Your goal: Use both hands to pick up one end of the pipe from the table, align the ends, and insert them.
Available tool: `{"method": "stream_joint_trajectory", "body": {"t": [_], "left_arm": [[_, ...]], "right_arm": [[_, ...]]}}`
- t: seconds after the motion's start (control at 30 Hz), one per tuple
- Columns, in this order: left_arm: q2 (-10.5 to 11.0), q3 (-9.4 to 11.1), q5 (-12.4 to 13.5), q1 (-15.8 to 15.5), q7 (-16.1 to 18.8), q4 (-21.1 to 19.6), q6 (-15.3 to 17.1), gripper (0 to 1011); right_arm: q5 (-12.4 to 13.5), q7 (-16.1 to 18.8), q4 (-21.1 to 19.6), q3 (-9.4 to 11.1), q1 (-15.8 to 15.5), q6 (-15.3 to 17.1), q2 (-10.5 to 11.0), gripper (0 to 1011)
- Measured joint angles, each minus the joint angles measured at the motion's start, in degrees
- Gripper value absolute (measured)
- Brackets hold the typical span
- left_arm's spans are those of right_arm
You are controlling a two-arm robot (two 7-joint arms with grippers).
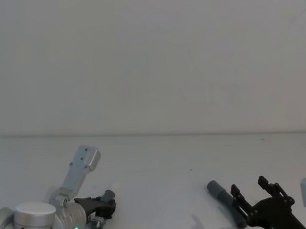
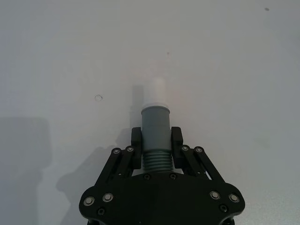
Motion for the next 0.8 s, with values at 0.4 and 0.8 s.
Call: {"method": "stream_joint_trajectory", "body": {"t": [0.4, 0.8], "left_arm": [[0.00, 0.00, 0.00, 0.00, 0.02, 0.00, 0.01, 327], [0.00, 0.00, 0.00, 0.00, 0.01, 0.00, 0.03, 327]], "right_arm": [[0.29, 3.43, 1.30, -1.60, 3.04, 5.78, 1.10, 1000], [-1.02, 6.84, 5.89, -4.83, 10.30, 14.15, 1.22, 1000]]}}
